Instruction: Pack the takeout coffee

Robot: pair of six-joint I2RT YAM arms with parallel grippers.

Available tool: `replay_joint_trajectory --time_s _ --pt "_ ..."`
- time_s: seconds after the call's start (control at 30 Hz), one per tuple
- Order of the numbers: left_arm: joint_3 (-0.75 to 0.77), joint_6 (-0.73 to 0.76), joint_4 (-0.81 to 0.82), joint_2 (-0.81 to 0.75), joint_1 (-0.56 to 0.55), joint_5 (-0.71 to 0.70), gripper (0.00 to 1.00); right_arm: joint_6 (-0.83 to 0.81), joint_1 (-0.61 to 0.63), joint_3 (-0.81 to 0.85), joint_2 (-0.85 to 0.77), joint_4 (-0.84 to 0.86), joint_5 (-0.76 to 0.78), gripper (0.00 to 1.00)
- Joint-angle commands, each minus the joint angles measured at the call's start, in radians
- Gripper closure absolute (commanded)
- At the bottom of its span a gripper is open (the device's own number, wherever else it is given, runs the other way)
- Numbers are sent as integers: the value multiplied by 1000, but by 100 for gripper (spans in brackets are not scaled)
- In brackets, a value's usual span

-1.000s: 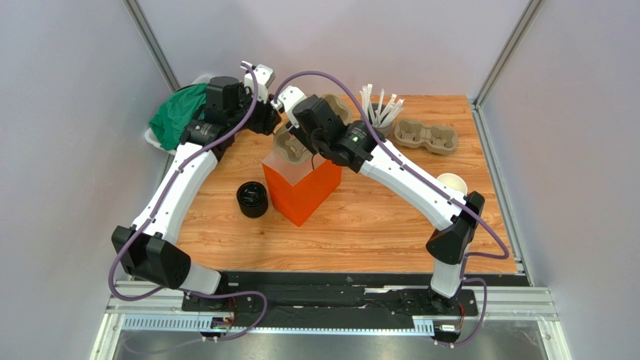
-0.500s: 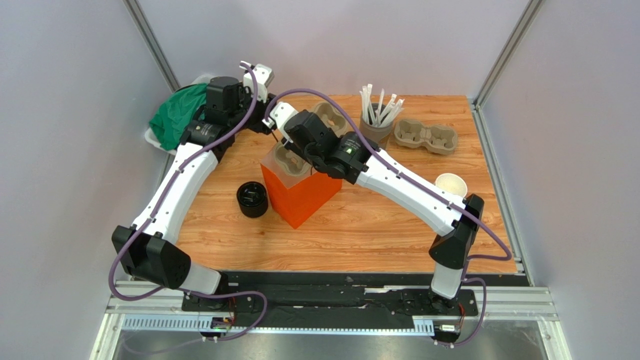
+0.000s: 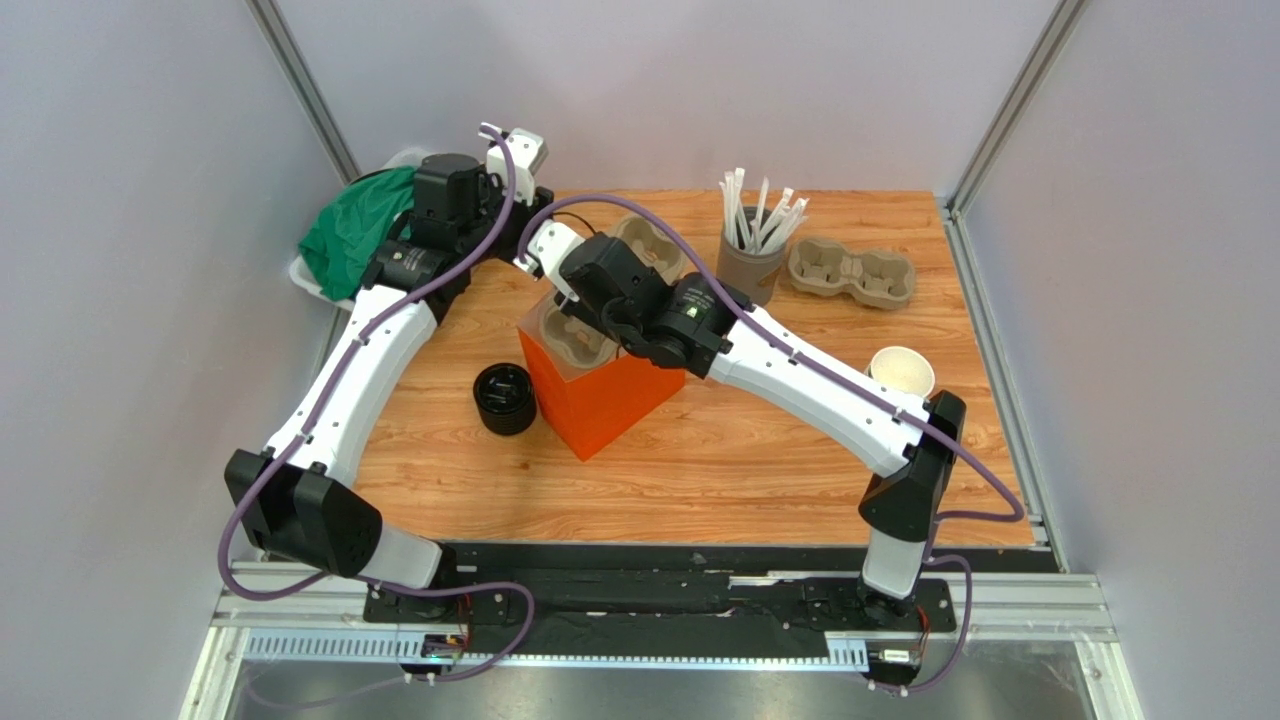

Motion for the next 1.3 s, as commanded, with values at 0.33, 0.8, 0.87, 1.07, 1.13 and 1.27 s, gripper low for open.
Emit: replay_joint_trajectory --time_s 0.33,0.8,0.87,1.07,1.13,1.27 --pt "-7 -29 36 2 6 -6 46 131 4 43 -24 -26 -127 76" --pt "-14 -33 44 4 6 -19 46 212 -4 -56 -24 -8 -119 76" --pt "-14 -33 45 2 6 -20 46 212 -5 -58 -24 -5 -118 76" --pt "-14 -33 44 5 6 -17 46 200 -5 -49 -8 3 -52 77" --pt "-14 -33 45 8 6 -16 46 183 -4 -52 -2 3 -44 77" --pt "-13 -33 45 13 6 -12 46 143 13 -58 9 15 -7 77"
